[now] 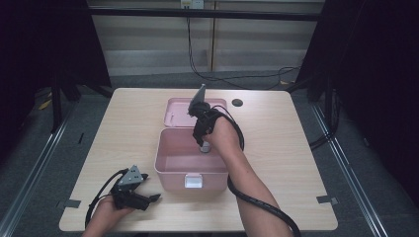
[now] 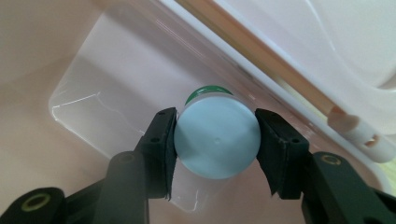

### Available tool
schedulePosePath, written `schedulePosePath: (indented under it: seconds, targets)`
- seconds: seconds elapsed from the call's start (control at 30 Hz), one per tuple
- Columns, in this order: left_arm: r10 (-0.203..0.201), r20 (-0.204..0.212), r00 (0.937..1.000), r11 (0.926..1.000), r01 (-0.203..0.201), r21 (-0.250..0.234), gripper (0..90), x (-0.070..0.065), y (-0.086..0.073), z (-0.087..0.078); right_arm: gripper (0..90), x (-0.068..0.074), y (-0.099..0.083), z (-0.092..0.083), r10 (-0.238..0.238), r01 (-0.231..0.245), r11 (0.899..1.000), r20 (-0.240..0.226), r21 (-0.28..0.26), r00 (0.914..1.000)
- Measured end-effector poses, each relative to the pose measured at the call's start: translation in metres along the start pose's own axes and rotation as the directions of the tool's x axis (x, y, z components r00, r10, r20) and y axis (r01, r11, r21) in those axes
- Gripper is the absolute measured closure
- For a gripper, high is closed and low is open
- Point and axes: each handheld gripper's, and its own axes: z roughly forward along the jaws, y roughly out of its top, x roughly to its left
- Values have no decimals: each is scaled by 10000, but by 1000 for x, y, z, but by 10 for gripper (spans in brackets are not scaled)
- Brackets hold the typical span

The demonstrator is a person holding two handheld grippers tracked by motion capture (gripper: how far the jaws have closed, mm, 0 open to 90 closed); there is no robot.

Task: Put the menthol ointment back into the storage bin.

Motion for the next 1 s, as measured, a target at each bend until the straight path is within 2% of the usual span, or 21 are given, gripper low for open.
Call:
schedulePosePath:
  seconds: [0.73,1.0]
  targets:
    - [3,0,10000,10000,-3,-2,138,0,0,0,507,5,4,18,389,-389,9992,17,-13,9992]
    - [-3,-3,10000,10000,3,8,138,0,0,0,507,3,2,22,681,-681,9976,41,-110,9977]
